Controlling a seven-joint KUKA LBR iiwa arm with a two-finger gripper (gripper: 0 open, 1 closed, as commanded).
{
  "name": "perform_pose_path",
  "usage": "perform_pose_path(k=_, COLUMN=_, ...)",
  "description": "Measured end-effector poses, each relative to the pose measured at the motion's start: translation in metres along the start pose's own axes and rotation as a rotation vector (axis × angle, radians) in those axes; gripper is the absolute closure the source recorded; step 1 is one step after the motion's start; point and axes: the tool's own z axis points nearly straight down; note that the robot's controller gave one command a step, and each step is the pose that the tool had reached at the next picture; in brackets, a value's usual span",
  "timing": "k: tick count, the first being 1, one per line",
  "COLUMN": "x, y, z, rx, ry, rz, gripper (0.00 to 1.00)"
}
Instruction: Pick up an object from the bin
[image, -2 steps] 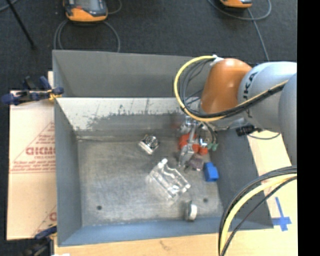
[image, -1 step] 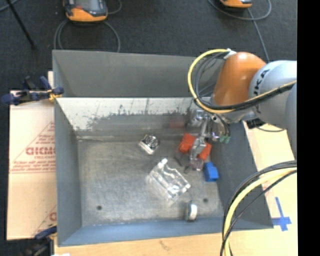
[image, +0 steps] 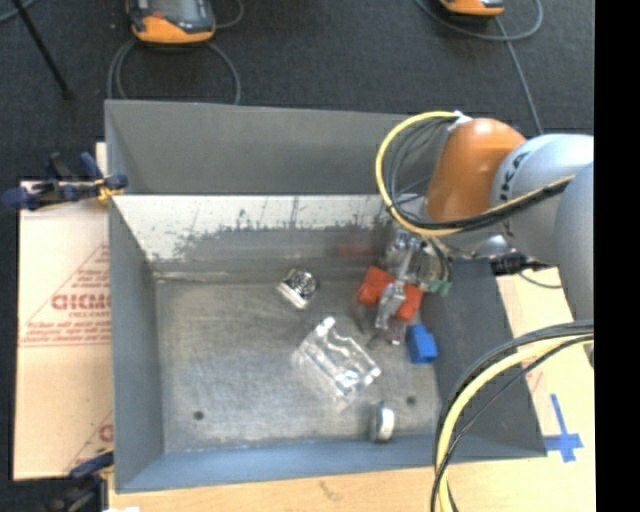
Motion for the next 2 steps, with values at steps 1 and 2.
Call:
perform_pose_path(k=1, x=-0.0006, y=0.0001, z=-0.0023, rx=0.002, ry=0.001, rz=-0.003, gripper=0.0)
perform_pose_path(k=2, x=-0.0023, y=-0.0005, z=-0.0038, rx=0.003, ry=-0.005, rz=-0.003, gripper=1.0)
